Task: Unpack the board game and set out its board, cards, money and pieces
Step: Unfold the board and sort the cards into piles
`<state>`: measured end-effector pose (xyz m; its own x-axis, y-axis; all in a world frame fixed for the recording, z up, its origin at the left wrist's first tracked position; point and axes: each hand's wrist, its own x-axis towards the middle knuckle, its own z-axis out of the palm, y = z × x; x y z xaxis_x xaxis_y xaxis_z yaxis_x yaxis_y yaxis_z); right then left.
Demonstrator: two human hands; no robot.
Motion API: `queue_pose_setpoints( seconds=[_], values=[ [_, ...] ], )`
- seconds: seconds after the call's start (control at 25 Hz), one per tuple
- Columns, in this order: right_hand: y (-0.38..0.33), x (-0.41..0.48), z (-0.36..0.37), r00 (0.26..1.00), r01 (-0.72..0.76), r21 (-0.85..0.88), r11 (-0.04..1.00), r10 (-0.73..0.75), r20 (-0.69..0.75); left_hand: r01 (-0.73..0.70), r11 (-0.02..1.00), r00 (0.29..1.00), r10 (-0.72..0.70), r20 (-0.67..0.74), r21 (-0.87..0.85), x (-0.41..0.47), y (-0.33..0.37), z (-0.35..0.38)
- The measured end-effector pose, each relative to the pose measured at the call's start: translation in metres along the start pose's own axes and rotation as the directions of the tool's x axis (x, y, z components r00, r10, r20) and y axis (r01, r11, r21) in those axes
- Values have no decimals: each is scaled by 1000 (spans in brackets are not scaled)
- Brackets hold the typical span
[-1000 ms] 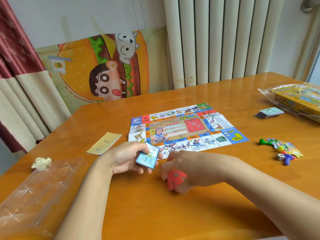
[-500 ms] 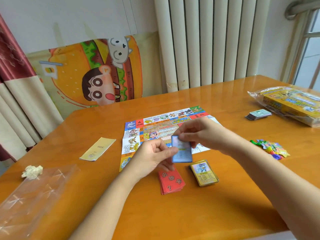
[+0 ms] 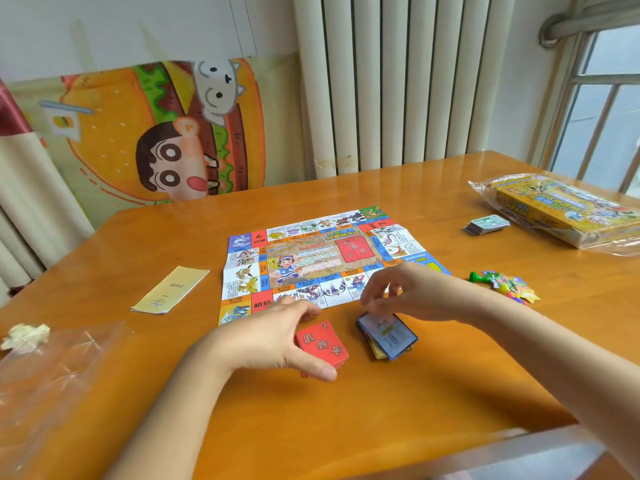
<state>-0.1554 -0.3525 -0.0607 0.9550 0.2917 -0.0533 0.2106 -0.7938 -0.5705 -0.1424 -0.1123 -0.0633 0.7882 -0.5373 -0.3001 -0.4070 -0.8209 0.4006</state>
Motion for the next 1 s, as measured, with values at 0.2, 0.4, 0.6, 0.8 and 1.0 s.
queue_pose_setpoints(
  seconds=[0.2, 0.4, 0.6, 0.8, 1.0],
  values=[
    [-17, -24, -12, 938, 137, -332, 933, -14, 347, -39, 998, 999, 40, -25, 55, 5, 4, 9],
    [-22, -21, -5, 882, 219, -403, 889, -3, 472, -76, 997, 997, 75, -36, -26, 8, 2, 12],
    [-12, -14, 4, 935, 208, -358, 910, -78, 345, -116, 993, 993, 115, 35, 24, 5, 2, 7],
    [-15, -29, 13, 950, 243, -391, 888, -136, 282, -115, 992, 990, 110, 87, 55, -2, 11, 4],
    [-22, -44, 25, 957, 261, -414, 872, -176, 233, -120, 991, 986, 112, 122, 61, -25, 13, 12]
  ],
)
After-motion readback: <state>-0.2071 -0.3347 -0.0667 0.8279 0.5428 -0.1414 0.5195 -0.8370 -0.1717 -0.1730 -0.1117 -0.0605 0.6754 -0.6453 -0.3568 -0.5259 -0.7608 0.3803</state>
